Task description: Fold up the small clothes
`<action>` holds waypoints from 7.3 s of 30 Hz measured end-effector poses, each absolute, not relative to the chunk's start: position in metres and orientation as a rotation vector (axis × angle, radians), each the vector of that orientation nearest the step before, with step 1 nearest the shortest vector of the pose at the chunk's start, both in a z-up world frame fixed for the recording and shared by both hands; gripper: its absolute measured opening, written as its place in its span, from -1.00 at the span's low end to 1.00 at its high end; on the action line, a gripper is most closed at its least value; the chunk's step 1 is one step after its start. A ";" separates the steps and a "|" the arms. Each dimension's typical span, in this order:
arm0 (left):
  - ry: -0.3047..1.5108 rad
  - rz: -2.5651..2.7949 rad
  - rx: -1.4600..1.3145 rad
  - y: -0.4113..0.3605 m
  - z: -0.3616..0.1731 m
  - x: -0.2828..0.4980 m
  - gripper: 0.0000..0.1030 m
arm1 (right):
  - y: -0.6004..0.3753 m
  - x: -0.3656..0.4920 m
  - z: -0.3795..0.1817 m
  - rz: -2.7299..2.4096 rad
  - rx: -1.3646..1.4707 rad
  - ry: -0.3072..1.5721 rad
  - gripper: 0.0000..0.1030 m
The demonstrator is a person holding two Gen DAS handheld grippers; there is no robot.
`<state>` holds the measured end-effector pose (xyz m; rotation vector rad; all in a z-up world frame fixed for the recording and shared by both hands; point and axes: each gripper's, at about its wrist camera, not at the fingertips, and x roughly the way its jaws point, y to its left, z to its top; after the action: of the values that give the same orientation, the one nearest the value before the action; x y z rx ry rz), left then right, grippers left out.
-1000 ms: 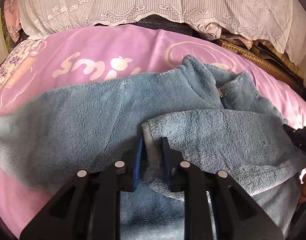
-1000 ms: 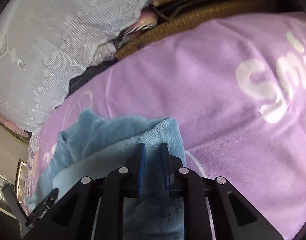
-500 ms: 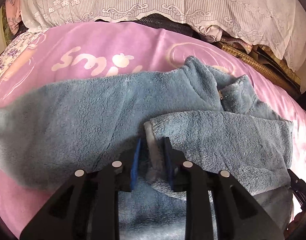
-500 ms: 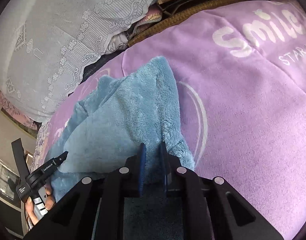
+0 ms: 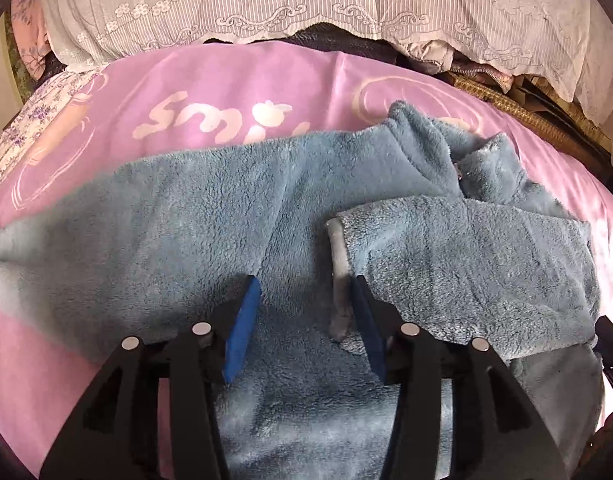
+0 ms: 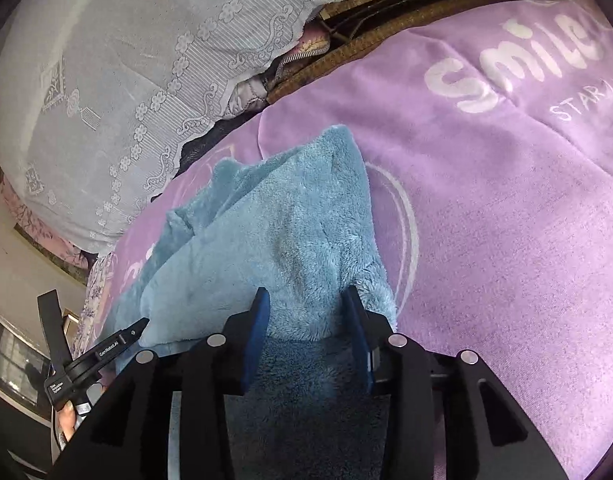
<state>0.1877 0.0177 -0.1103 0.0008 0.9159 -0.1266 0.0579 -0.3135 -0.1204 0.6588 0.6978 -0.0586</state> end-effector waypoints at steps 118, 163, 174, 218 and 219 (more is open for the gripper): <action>0.720 -0.155 -0.073 -0.049 -0.012 0.157 -0.86 | -0.347 0.058 -0.114 -0.045 0.911 0.586 0.74; 0.826 0.051 -0.128 0.052 -0.081 0.173 0.84 | -0.272 0.072 -0.069 0.052 0.505 0.602 0.74; 0.925 0.044 -0.127 0.057 -0.116 0.194 0.84 | -0.188 0.081 -0.059 -0.002 0.126 0.656 0.75; 0.901 -0.341 -0.151 0.018 -0.078 0.229 0.31 | -0.266 0.124 -0.112 -0.125 0.687 0.629 -0.12; 0.937 -0.317 -0.141 0.014 -0.090 0.239 0.22 | -0.269 0.121 -0.113 -0.115 0.711 0.614 -0.10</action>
<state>0.2392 0.0136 -0.0900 -0.1411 0.9374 -0.3173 0.1215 -0.2687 -0.1125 0.7111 0.6137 -0.1153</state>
